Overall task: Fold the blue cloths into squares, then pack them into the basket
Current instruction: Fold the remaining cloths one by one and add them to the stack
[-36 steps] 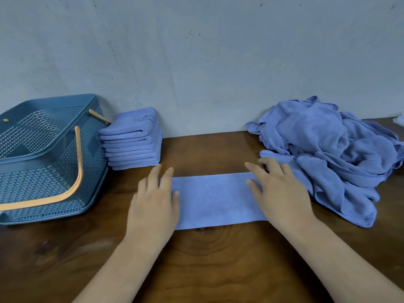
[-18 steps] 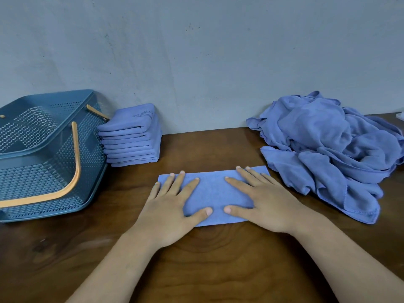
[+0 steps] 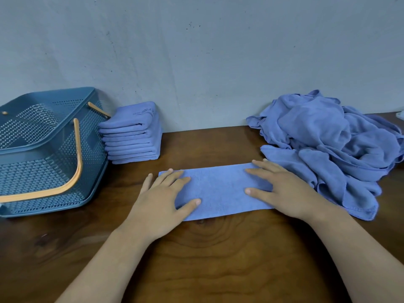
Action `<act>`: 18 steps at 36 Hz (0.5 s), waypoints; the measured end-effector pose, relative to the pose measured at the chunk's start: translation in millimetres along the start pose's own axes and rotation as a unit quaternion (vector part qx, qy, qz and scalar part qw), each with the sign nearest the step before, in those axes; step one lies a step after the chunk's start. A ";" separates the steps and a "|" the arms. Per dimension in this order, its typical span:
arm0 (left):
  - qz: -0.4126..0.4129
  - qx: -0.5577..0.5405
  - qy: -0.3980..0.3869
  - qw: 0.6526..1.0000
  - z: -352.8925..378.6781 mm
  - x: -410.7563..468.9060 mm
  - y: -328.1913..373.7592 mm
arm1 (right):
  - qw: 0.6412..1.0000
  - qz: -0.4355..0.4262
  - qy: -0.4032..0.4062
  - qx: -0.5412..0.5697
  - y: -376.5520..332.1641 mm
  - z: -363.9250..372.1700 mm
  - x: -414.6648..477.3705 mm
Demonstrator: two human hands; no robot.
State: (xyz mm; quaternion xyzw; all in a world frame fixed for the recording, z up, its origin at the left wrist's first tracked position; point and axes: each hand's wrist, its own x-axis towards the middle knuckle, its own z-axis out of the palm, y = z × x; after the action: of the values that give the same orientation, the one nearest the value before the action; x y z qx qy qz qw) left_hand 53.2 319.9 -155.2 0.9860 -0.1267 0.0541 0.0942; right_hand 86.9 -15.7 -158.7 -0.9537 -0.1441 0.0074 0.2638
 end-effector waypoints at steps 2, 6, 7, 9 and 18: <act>0.039 -0.003 0.056 0.998 2.9 -2.2 11.2 | 0.997 -0.053 0.044 -0.027 -4.4 1.9 0.1; 0.067 -0.057 -0.014 0.996 12.5 -5.4 34.8 | 0.994 -0.103 0.028 -0.005 -23.6 3.4 -6.6; 0.067 -0.048 -0.043 0.996 14.5 -5.3 36.3 | 0.993 -0.114 -0.005 -0.020 -27.6 7.2 -8.2; 0.064 -0.026 -0.074 0.995 16.0 -4.2 34.0 | 0.987 -0.135 -0.057 -0.063 -30.2 16.3 -8.7; 0.052 -0.020 -0.107 0.993 9.4 4.2 12.4 | 0.983 -0.084 -0.128 -0.100 -19.9 12.7 2.4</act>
State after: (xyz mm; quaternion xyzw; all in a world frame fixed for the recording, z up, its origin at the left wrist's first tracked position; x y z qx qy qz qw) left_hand 54.7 305.2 -161.7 0.9762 -0.1879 -0.0490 0.0967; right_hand 82.6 7.6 -159.4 -0.9509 -0.2564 0.0930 0.1461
